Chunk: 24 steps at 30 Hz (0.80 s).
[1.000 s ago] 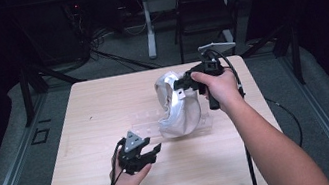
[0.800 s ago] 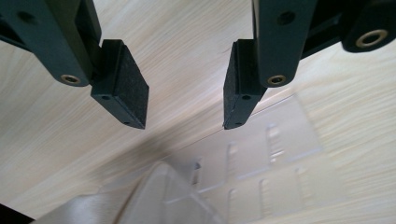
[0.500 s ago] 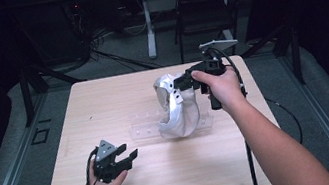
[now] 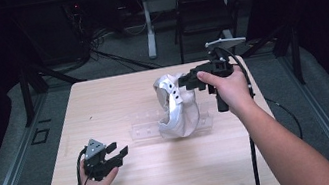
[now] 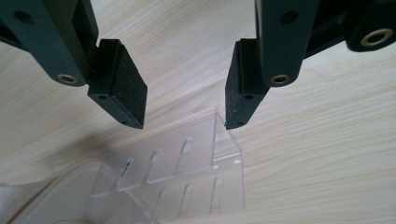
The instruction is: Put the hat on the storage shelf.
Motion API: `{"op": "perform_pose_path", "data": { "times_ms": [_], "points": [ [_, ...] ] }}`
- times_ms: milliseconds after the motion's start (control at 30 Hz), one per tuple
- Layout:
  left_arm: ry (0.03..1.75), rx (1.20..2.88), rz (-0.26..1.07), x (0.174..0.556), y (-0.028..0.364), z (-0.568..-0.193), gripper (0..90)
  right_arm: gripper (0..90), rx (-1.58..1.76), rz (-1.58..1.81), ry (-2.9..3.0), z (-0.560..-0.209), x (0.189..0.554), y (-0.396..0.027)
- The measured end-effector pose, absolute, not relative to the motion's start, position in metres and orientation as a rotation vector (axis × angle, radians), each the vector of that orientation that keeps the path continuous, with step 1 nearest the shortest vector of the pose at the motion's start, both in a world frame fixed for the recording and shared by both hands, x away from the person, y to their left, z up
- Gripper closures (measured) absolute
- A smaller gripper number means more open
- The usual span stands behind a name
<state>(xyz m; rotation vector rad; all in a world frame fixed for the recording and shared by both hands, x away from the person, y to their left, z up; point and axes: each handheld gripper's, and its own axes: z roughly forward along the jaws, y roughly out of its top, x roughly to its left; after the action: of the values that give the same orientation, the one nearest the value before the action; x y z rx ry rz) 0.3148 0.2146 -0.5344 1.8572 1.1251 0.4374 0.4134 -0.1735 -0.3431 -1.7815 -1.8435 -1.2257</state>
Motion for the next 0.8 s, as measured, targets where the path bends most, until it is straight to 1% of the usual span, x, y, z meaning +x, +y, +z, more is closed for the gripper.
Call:
{"op": "perform_pose_path", "data": {
  "times_ms": [100,233,300,633,800],
  "points": [
    [1.135,1.852,0.429,0.316,0.218,-0.535,49.3,56.3,-1.783,-1.251,-1.859,-0.342,0.411,-0.175],
    [1.142,1.847,0.433,0.317,0.219,-0.536,49.3,55.4,-1.778,-1.262,-1.9,-0.341,0.409,-0.176],
    [1.147,1.842,0.435,0.317,0.221,-0.535,49.2,53.0,-1.761,-1.279,-1.914,-0.341,0.406,-0.177],
    [1.158,1.836,0.441,0.318,0.222,-0.538,48.8,50.5,-1.72,-1.323,-2.009,-0.339,0.391,-0.183],
    [1.153,1.847,0.443,0.317,0.22,-0.539,48.7,48.5,-1.682,-1.334,-2.044,-0.344,0.382,-0.182]
  ]
}}
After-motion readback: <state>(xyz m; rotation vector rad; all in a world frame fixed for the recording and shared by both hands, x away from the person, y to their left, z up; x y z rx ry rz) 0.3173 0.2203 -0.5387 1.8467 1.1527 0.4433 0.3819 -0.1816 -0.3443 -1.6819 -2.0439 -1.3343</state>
